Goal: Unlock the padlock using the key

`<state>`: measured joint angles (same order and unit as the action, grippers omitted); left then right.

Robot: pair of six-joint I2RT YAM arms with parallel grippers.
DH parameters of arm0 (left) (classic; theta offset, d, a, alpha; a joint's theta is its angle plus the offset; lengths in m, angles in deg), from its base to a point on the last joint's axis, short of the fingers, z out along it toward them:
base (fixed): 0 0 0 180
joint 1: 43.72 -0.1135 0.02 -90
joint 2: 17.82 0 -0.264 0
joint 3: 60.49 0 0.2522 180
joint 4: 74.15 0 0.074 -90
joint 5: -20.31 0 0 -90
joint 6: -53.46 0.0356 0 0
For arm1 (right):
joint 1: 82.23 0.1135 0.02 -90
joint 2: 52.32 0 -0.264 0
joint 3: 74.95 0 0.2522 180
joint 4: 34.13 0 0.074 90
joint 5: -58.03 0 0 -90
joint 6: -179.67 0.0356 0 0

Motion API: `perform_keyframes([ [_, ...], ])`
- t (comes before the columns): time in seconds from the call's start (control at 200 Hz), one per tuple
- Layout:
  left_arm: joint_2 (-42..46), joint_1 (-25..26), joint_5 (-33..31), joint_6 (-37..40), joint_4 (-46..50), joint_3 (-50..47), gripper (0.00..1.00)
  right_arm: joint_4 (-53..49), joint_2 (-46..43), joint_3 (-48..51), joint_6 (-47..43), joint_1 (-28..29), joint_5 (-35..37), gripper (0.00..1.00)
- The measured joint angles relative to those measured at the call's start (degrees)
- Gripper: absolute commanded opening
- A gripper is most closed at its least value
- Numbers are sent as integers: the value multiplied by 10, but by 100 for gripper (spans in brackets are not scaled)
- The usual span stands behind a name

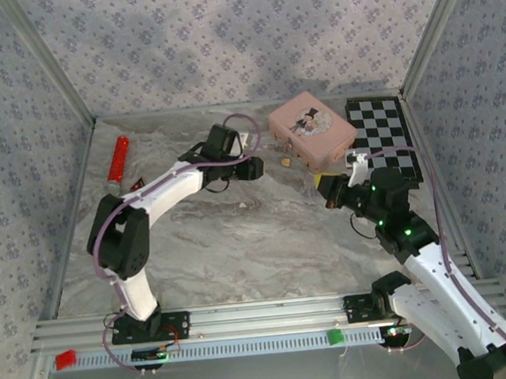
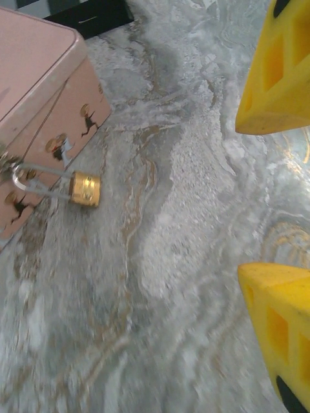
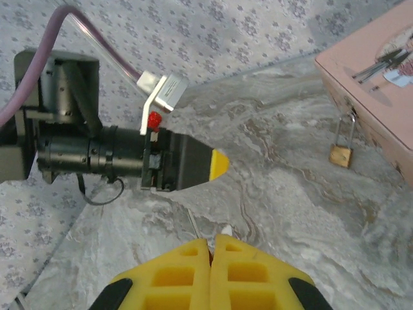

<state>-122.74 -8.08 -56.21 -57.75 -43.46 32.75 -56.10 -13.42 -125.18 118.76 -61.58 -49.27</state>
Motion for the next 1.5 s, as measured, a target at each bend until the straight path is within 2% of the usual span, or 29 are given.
perform_keyframes([
  [0.18, -76, 8, 39, 28, -3, 63, 56, -7, -18, 23, 0, -16, -1, 0],
  [0.42, -173, 17, 42, 49, -29, 138, 57, -3, -24, 39, 5, -33, -18, 0],
  [0.63, -224, 19, 53, 10, -141, 139, 57, 23, -61, 69, 32, -51, -46, 0],
  [0.82, -274, 14, 46, -16, -171, 182, 55, 31, -74, 69, 44, -60, -61, 0],
  [1.289, -337, 12, 23, -44, -178, 258, 55, 42, -89, 85, 57, -68, -72, 0],
  [1.504, -361, 17, 24, -50, -169, 290, 48, 42, -90, 86, 61, -71, -76, 0],
])
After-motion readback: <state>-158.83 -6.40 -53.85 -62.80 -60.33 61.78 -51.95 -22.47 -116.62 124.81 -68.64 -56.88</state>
